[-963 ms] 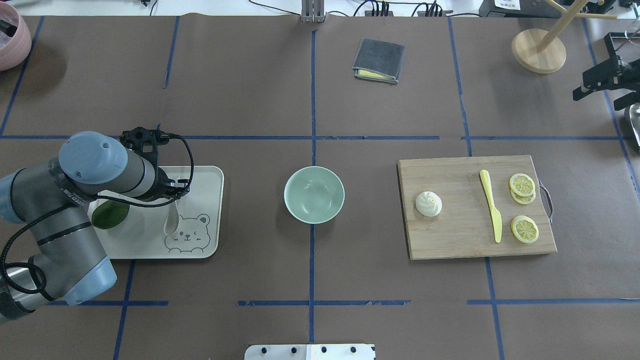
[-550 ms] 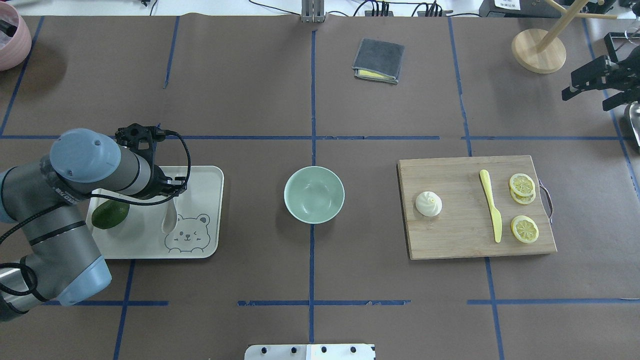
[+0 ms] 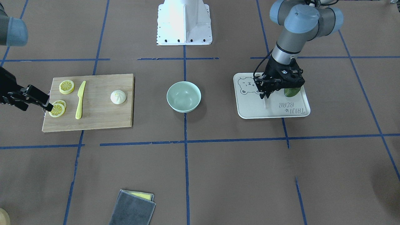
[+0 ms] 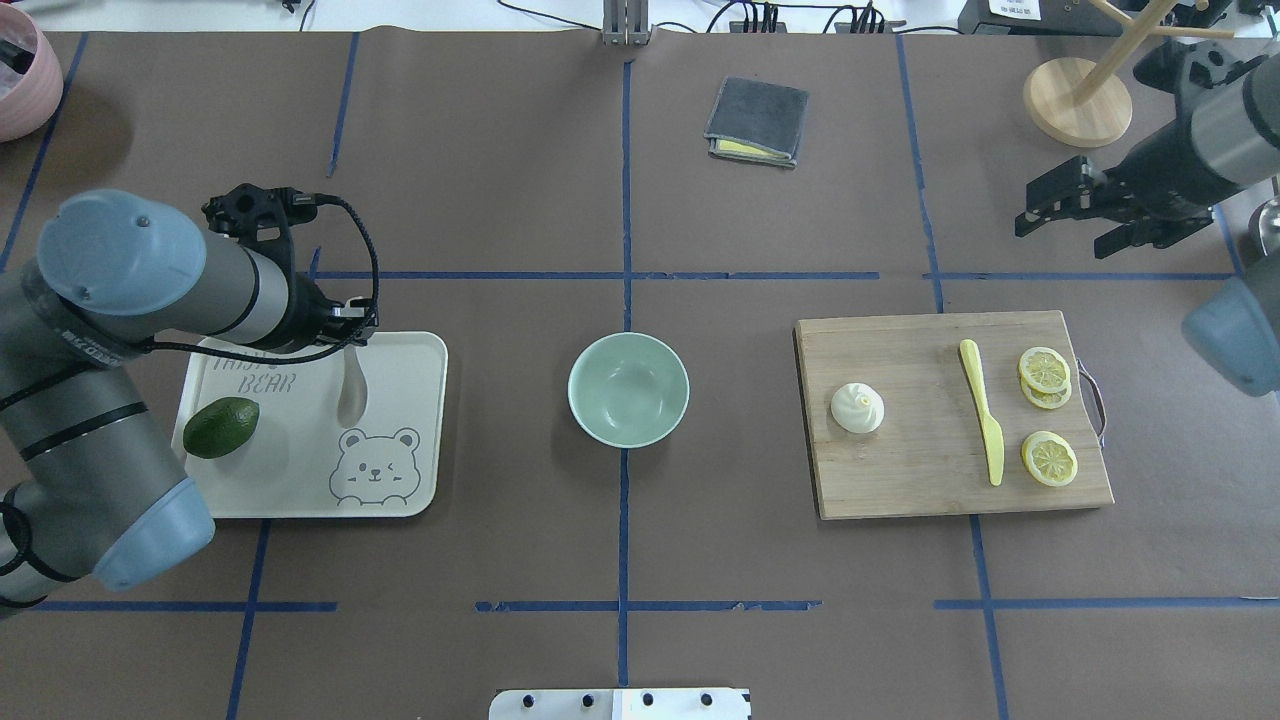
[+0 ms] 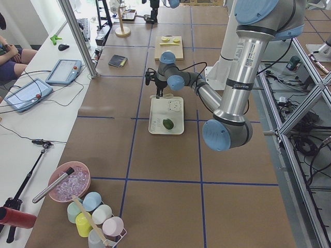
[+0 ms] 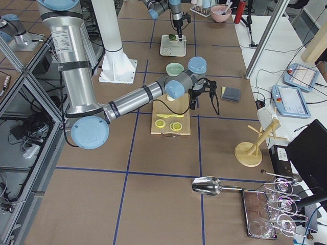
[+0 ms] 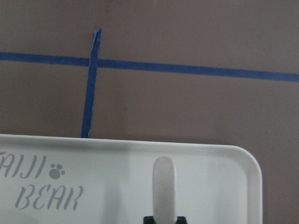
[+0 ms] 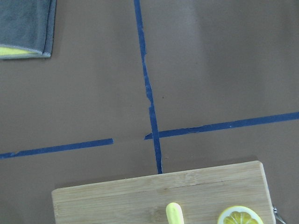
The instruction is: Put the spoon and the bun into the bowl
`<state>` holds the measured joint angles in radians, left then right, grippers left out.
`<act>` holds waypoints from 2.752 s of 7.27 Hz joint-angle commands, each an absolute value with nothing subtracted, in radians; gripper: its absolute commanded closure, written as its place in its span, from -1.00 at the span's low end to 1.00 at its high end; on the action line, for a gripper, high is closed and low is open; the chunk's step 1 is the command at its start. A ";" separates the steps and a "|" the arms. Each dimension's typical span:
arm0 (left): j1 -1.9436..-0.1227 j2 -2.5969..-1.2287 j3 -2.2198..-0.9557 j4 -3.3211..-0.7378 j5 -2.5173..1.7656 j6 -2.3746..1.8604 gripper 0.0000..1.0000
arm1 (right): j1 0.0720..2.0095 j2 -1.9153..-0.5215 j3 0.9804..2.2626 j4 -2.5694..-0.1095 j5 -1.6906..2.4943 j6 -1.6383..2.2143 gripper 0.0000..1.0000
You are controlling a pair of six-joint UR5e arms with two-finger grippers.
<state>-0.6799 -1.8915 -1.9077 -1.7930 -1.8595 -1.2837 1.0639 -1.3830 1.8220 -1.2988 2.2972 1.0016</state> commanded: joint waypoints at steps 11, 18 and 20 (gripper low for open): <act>-0.609 -2.210 -1.611 -1.977 -1.855 -1.765 1.00 | 0.575 -1.344 1.821 -1.224 1.862 1.252 -1.00; -0.526 -2.247 -1.545 -2.069 -1.798 -1.863 1.00 | 0.564 -1.355 1.827 -1.224 1.871 1.252 0.97; -0.519 -2.261 -1.531 -2.072 -1.795 -1.868 1.00 | 0.568 -1.355 1.851 -1.226 1.873 1.252 1.00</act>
